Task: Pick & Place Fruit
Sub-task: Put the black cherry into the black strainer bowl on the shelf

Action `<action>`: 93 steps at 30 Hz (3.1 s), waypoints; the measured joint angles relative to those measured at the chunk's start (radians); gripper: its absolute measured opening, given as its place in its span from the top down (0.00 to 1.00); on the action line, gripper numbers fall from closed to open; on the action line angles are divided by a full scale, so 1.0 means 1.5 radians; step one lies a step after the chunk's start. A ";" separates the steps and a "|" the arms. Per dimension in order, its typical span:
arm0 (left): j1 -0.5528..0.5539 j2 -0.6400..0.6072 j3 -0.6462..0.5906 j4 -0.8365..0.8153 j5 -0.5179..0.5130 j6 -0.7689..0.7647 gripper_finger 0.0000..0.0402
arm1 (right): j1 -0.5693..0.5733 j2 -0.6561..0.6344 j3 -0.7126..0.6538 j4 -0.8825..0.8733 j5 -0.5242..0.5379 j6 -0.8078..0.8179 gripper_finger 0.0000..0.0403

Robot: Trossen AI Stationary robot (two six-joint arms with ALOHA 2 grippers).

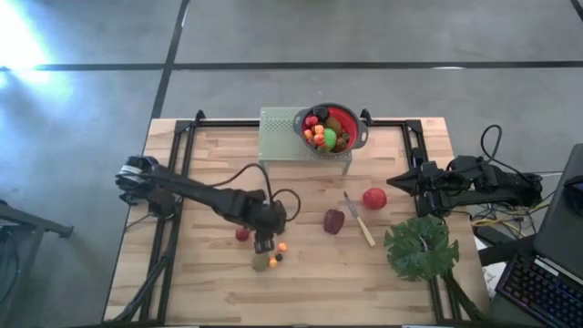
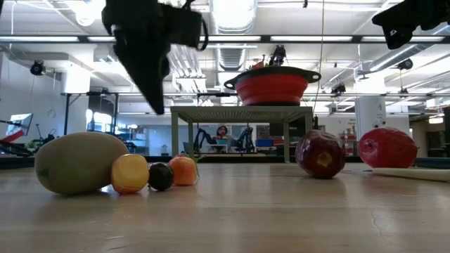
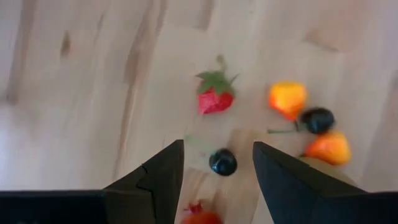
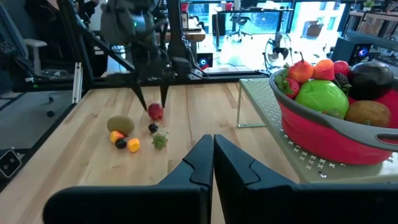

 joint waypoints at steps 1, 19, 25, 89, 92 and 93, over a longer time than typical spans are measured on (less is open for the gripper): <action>-0.001 0.000 -0.011 0.009 -0.007 -0.037 0.51 | 0.000 0.000 0.000 0.000 0.000 0.000 0.98; -0.025 0.001 -0.101 0.051 0.010 -0.373 0.51 | 0.000 0.000 0.000 0.000 0.000 0.000 0.98; -0.043 0.015 -0.101 0.064 0.004 -0.396 0.51 | 0.000 0.000 0.000 0.000 0.000 0.000 0.98; 0.014 0.051 0.033 0.362 -0.025 -0.007 0.71 | 0.000 0.000 0.000 0.000 0.000 0.000 0.98; 0.038 0.051 0.066 0.400 -0.025 0.045 0.69 | 0.000 0.000 0.000 0.000 0.000 0.000 0.98; 0.047 0.051 0.081 0.406 -0.024 0.058 0.69 | 0.000 0.000 0.000 0.000 0.000 0.000 0.98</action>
